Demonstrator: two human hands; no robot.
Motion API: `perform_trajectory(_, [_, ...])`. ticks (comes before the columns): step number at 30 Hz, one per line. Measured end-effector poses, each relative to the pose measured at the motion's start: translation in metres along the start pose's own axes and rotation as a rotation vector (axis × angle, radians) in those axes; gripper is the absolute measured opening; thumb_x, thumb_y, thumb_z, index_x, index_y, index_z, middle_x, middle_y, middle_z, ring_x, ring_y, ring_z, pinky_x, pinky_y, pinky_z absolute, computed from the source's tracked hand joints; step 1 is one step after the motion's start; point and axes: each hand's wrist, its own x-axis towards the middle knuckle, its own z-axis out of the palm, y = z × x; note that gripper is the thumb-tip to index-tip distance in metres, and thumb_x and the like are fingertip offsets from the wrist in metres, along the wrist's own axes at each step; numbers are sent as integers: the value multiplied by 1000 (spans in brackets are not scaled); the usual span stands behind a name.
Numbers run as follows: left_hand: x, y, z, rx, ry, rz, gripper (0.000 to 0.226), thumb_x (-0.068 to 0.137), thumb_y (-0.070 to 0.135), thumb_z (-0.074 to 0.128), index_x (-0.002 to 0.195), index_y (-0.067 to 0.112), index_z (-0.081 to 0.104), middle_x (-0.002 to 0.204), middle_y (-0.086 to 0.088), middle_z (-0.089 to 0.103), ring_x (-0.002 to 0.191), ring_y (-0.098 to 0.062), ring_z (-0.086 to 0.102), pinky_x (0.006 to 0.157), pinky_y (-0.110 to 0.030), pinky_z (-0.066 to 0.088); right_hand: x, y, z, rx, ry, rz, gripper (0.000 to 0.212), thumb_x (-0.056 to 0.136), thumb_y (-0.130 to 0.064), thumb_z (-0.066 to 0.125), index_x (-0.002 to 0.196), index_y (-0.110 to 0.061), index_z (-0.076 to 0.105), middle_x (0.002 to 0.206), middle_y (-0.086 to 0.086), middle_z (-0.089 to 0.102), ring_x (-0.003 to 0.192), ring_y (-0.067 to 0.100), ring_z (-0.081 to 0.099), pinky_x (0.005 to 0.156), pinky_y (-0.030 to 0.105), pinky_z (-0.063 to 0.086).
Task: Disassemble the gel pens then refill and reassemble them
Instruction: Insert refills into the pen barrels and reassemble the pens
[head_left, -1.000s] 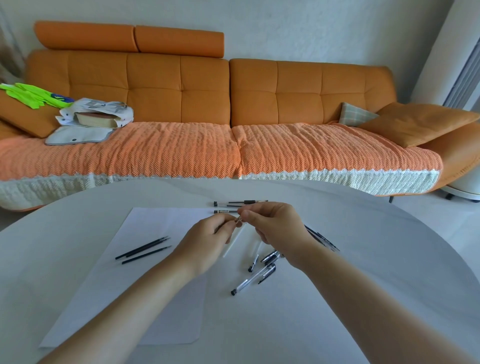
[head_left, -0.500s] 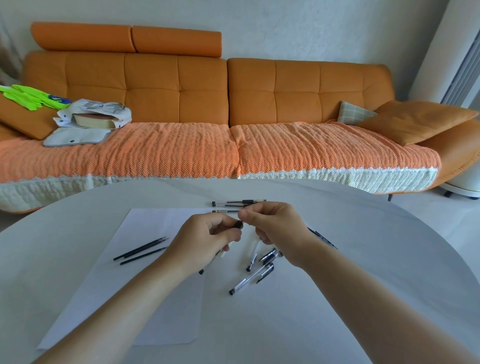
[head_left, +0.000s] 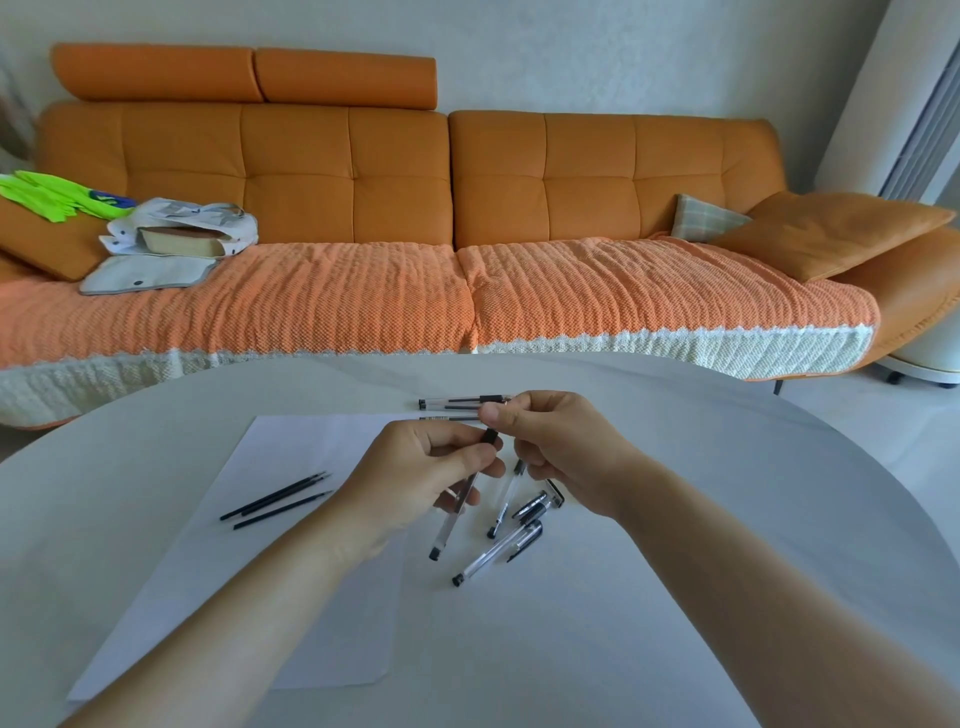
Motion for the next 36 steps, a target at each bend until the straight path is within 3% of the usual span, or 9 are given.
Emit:
perform_trajectory(3, [2,0,0,2,12,14,13,91,22,67,100,20,76,88,0,77,67,-18,69,65,-29,56,0,0,-4,62,-56,-13,36,69,-36,80,98,-15,78,60,-3,43,56,13,27,54,27,25])
perform_trajectory(8, [1,-2,6,43,72,64,11,89,17,69,96,20,76,86,2,76,63,-15,66,61,-24,53,1,2,-3,42,-7,14,29,64,-38,84,63,-18,63,57,0,38,56,16,23,52,29,21])
perform_trajectory(13, [4,-6,6,68,111,72,9,86,17,71,89,22,77,84,2,75,61,-12,64,64,-22,50,1,2,-1,101,-44,1,32,71,-38,79,95,-17,75,60,-5,43,62,19,18,56,31,17])
perform_trajectory(16, [4,-8,4,80,122,79,8,84,18,74,88,24,77,82,5,75,60,-11,64,67,-26,53,-1,-1,-4,59,-41,8,17,73,-32,78,80,-17,76,57,-2,37,62,20,17,56,31,17])
perform_trajectory(21, [7,-9,8,121,163,107,9,82,22,76,88,28,76,78,10,72,56,-11,61,67,-30,52,0,2,-3,1,18,3,55,60,-49,84,80,-6,56,58,-1,33,54,15,22,48,26,20])
perform_trajectory(26, [8,-10,4,77,119,101,7,81,17,77,88,21,76,69,5,68,53,-18,58,62,-33,50,-4,-2,-12,6,-5,-30,14,78,-27,78,84,-14,76,64,6,43,56,15,27,49,24,25])
perform_trajectory(30, [3,-6,8,10,82,69,7,84,12,74,90,15,75,77,-4,69,57,-18,60,59,-34,57,-6,0,-9,-48,30,-35,35,67,-38,81,74,-11,61,54,-1,39,51,14,28,51,27,24])
perform_trajectory(33, [3,-4,8,2,68,81,6,88,11,69,90,12,75,81,-9,72,58,-17,58,56,-33,55,-9,-2,-9,-35,-6,-73,25,77,-32,76,88,-11,68,54,-6,50,50,12,33,49,24,29])
perform_trajectory(36, [2,-6,7,61,80,103,8,86,14,71,87,19,77,79,-1,72,59,-15,59,57,-34,54,-10,-3,-8,-66,15,-70,16,86,-21,73,75,-12,67,50,-7,48,47,11,33,49,24,29])
